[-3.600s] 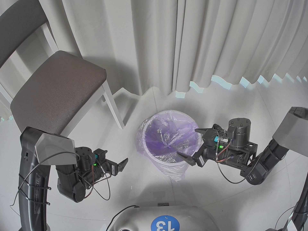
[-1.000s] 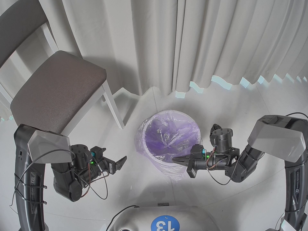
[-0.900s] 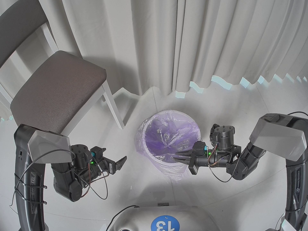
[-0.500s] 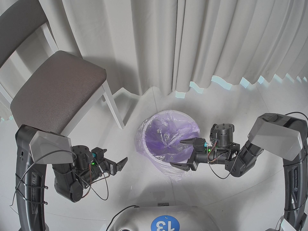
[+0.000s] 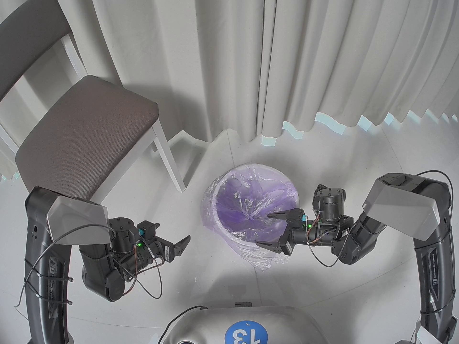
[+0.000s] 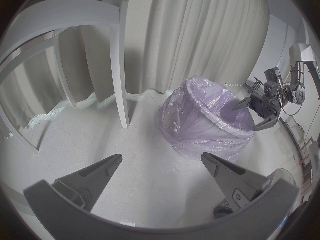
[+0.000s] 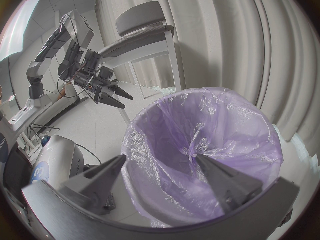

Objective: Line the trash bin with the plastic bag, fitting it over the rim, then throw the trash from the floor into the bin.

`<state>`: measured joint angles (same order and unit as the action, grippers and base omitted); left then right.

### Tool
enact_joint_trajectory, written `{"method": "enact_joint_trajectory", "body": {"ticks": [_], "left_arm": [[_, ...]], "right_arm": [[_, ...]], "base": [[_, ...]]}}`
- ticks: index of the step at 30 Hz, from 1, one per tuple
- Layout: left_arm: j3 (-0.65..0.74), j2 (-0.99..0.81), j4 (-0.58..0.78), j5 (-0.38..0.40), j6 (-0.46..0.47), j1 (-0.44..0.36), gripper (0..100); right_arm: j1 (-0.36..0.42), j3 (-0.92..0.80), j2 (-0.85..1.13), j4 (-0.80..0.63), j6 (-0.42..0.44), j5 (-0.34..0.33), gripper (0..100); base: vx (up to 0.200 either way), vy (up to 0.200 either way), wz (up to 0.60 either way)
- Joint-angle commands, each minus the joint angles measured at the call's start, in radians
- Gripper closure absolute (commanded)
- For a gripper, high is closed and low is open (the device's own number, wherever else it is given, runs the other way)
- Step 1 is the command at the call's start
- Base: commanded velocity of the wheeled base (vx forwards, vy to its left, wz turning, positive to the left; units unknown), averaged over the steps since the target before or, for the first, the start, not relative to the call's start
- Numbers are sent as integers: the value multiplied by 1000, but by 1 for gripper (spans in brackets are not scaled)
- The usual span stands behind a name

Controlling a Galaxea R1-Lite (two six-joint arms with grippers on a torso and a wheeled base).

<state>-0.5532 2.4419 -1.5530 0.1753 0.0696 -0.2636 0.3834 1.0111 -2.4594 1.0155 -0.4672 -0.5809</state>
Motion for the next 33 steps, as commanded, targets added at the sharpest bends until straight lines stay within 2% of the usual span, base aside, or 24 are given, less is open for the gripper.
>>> {"method": "enact_joint_trajectory", "body": {"ticks": [1, 11, 15, 19, 22, 33], "left_arm": [[-2, 5, -18, 0, 1, 0, 0], [-4, 5, -18, 0, -1, -2, 0], [-2, 5, -18, -2, 1, -2, 0], [-1, 5, -18, -2, 1, -3, 0], [4, 3, -18, -2, 1, -9, 0], [6, 6, -18, -4, 1, -22, 0]], "right_arm": [[0, 0, -7, 0, -1, -1, 100], [6, -25, 14, 5, -2, -1, 100], [22, -86, 59, 15, -5, -1, 100], [35, -134, 74, 20, -39, -1, 100], [43, -158, 71, 32, -68, -1, 100], [55, -144, 3, 32, -73, 1, 100]], "base": [[0, 0, 0], [0, 0, 0], [0, 0, 0], [0, 0, 0], [0, 0, 0], [0, 0, 0]]}}
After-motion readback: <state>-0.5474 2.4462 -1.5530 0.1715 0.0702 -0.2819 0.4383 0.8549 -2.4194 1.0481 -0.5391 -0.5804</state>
